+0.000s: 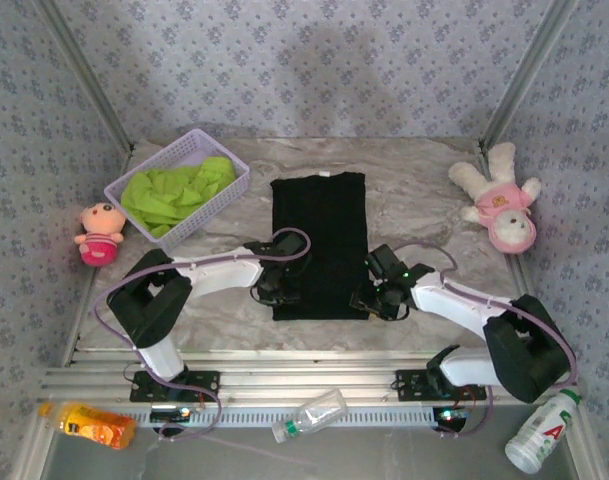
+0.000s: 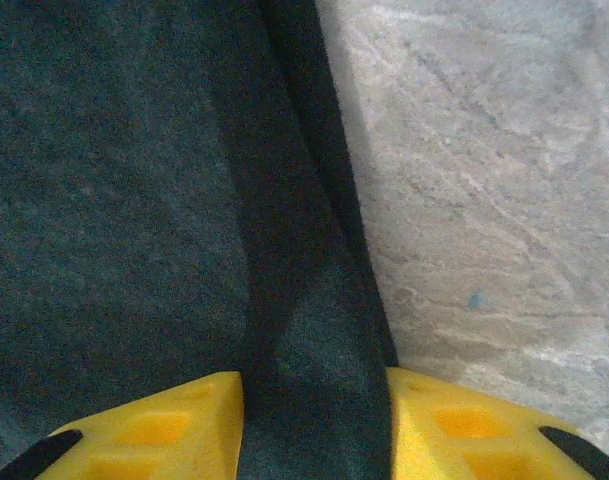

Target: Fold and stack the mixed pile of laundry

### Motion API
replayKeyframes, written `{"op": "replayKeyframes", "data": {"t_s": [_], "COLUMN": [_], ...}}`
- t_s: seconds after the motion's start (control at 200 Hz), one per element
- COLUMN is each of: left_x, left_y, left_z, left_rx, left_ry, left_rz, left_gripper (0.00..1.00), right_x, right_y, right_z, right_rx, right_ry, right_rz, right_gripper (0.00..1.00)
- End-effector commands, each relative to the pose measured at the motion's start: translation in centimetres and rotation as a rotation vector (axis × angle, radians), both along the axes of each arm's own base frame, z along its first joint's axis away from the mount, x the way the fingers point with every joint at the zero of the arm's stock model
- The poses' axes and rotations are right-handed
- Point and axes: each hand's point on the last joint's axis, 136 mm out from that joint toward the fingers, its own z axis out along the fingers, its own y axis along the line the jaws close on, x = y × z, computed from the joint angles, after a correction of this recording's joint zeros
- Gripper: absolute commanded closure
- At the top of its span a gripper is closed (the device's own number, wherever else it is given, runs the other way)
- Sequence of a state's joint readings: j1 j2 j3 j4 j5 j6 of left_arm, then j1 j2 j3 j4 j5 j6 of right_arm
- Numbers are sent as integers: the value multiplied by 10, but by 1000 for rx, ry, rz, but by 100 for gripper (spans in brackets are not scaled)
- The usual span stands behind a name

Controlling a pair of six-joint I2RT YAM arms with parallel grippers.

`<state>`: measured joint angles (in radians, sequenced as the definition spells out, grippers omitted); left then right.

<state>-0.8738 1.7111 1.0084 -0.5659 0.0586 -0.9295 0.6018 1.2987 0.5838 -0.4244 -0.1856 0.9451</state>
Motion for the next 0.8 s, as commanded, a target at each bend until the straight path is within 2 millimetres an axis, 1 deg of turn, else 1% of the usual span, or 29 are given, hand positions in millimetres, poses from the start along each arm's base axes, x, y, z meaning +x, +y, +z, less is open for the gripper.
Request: {"op": "replayKeyframes", "data": {"t_s": [0.0, 0.085, 0.14, 0.22, 0.265, 0.28, 0.31, 0.37, 0.405, 0.44, 0.49, 0.58, 0.69, 0.794], "left_x": [-7, -5, -3, -2, -1, -2, -2, -2, -3, -3, -3, -2, 0, 1], "left_y": [10, 9, 8, 7, 6, 7, 7, 7, 7, 7, 8, 10, 10, 11], "left_z": [-9, -7, -6, -7, -7, -8, -8, -9, -9, -9, -8, -6, 0, 17], "left_rx": [54, 49, 48, 50, 51, 53, 53, 53, 50, 50, 53, 58, 62, 59], "left_ry": [13, 2, -4, -6, -4, -3, -2, -1, -1, -1, -3, -11, -18, -35], "left_rz": [-3, 0, 0, -1, -1, 0, -2, 0, 0, -1, -4, -8, -17, -32], "left_gripper": [68, 68, 68, 68, 68, 68, 68, 68, 68, 68, 68, 68, 68, 67], "right_x": [-4, -4, -6, -7, -6, -10, -11, -11, -14, -10, -11, -11, -7, -4], "right_y": [-4, -4, -6, -17, -22, -26, -28, -26, -25, -19, -13, -4, 4, 7], "right_z": [-10, -11, -10, -3, -1, -2, -2, -4, -9, -11, -15, -20, -19, -15], "right_rx": [-38, -59, -89, -174, -209, -229, -238, -230, -232, -212, -201, -196, -186, -169], "right_ry": [13, 21, 35, 26, 15, 28, 30, 29, 47, 38, 42, 49, 39, 26], "right_rz": [-21, -21, -11, -8, -8, -7, -5, -1, 4, 4, 11, 27, 45, 47], "right_gripper": [61, 61, 58, 53, 53, 52, 52, 53, 54, 55, 59, 69, 82, 92]}}
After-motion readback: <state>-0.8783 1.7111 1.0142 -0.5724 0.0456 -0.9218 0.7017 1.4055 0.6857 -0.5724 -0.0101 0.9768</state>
